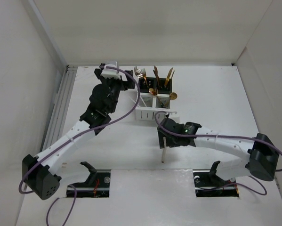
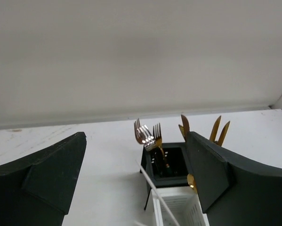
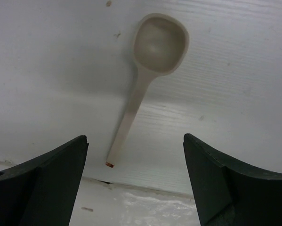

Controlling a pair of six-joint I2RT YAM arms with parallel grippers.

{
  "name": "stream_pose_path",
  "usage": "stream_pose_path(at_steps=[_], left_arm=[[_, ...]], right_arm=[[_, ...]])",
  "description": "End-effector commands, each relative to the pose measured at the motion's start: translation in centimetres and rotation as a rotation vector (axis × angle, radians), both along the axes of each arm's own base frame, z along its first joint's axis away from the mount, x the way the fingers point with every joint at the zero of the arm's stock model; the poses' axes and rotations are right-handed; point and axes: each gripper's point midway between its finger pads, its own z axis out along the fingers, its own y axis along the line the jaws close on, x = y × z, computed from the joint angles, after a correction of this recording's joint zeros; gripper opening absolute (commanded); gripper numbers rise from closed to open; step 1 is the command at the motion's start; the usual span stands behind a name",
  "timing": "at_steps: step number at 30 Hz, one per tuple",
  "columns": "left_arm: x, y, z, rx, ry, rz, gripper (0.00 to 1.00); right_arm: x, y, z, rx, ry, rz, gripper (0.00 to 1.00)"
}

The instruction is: Sort the eating utensils into containers

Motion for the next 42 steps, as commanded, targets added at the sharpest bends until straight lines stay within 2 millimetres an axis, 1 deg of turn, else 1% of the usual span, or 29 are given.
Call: stream_pose_path(at_steps=[1, 2, 3, 4, 5, 7, 9, 10, 11, 12, 14, 15, 17, 19, 20, 21, 24, 25, 26, 28, 29, 30, 31, 32, 34, 35, 37, 39, 42], left_arm=[[-1.6, 2.1, -0.9, 0.014, 0.018, 0.043, 0.85], [-1.9, 1.9, -1.5, -0.003, 0.038, 0.029, 0.85], [-2.1, 2.1, -2.2, -0.007, 0.057, 0.027, 0.85], [-2.5, 2.4, -3.1, -0.005, 0.08, 0.023, 0.85], [-2.7, 2.5, -3.4, -0.012, 0.09, 0.022, 0.85], [-3.3, 2.7, -3.7, -0.031, 0.096, 0.01, 0.85], [-3.6, 2.9, -3.8, -0.026, 0.104, 0.011, 0.85], [-3.5, 3.2, -4.3, -0.03, 0.112, 0.019, 0.85], [-3.5, 3.7, -4.2, -0.028, 0.115, 0.03, 0.85], [-3.8, 3.6, -4.2, -0.037, 0.118, 0.018, 0.85], [-3.6, 4.4, -3.9, -0.052, 0.111, 0.034, 0.85], [-3.6, 4.3, -4.3, -0.055, 0.12, 0.033, 0.85], [-3.5, 4.5, -4.3, -0.055, 0.12, 0.033, 0.85], [-3.5, 4.4, -4.3, -0.066, 0.122, 0.032, 0.85], [-3.5, 4.4, -4.3, -0.066, 0.122, 0.032, 0.85], [-3.5, 4.2, -4.3, -0.065, 0.122, 0.022, 0.85], [-3.4, 4.1, -4.6, -0.059, 0.13, 0.022, 0.85], [-3.4, 4.1, -4.1, -0.064, 0.122, 0.022, 0.85], [-3.2, 4.0, -4.4, -0.059, 0.13, 0.022, 0.85], [-3.1, 4.3, -4.4, -0.06, 0.129, 0.031, 0.85], [-3.1, 4.3, -4.4, -0.06, 0.129, 0.031, 0.85], [-3.1, 4.3, -4.4, -0.06, 0.129, 0.031, 0.85], [-3.1, 4.3, -4.4, -0.06, 0.129, 0.031, 0.85], [-3.1, 4.3, -4.4, -0.06, 0.129, 0.031, 0.85], [-3.1, 4.3, -4.4, -0.069, 0.131, 0.03, 0.85], [-3.1, 4.3, -4.7, -0.064, 0.139, 0.031, 0.85], [-3.1, 4.3, -4.7, -0.064, 0.139, 0.031, 0.85], [-3.0, 4.6, -4.9, -0.059, 0.146, 0.041, 0.85], [-3.1, 4.4, -4.9, -0.068, 0.148, 0.031, 0.85]], right_arm=[[0.7, 5.1, 0.8, 0.19, -0.014, 0.104, 0.87], [0.7, 5.7, 0.5, 0.193, -0.007, 0.136, 0.87], [0.6, 5.9, -1.0, 0.164, 0.02, 0.152, 0.87], [0.8, 5.7, -1.9, 0.139, 0.038, 0.141, 0.85], [1.2, 5.7, -2.4, 0.127, 0.046, 0.13, 0.83], [1.5, 5.2, -4.3, 0.109, 0.092, 0.109, 0.74], [2.4, 5.0, -4.9, 0.136, 0.111, 0.07, 0.67], [2.3, 4.9, -5.3, 0.125, 0.12, 0.069, 0.67], [2.0, 4.1, -5.6, 0.092, 0.133, 0.061, 0.67], [2.2, 4.4, -5.0, 0.096, 0.13, 0.062, 0.67], [1.9, 4.1, -4.8, 0.089, 0.135, 0.061, 0.66], [1.8, 4.0, -4.6, 0.082, 0.127, 0.065, 0.66], [1.8, 4.1, -4.3, 0.09, 0.12, 0.066, 0.66], [2.4, 3.9, -4.2, 0.082, 0.094, 0.055, 0.63], [2.3, 3.8, -4.8, 0.067, 0.106, 0.054, 0.58], [2.4, 4.0, -4.9, 0.065, 0.108, 0.054, 0.57], [2.1, 3.5, -6.1, 0.027, 0.138, 0.051, 0.54], [1.8, 3.4, -6.6, 0.023, 0.151, 0.054, 0.54], [1.9, 3.6, -6.8, 0.025, 0.15, 0.054, 0.51], [1.6, 2.9, -8.0, -0.026, 0.172, 0.064, 0.4], [2.1, 3.2, -8.0, -0.029, 0.163, 0.061, 0.34], [2.0, 3.0, -8.1, -0.047, 0.172, 0.071, 0.24], [2.1, 3.2, -8.2, -0.048, 0.173, 0.071, 0.18], [1.8, 2.9, -8.6, -0.078, 0.177, 0.085, 0.13], [2.2, 3.1, -8.0, -0.068, 0.158, 0.082, 0.0], [2.2, 3.1, -8.0, -0.068, 0.157, 0.082, 0.0], [2.2, 3.7, -7.0, -0.049, 0.128, 0.098, 0.0], [2.0, 3.3, -6.3, -0.065, 0.105, 0.101, 0.0], [2.0, 3.8, -3.8, -0.052, 0.042, 0.119, 0.0]])
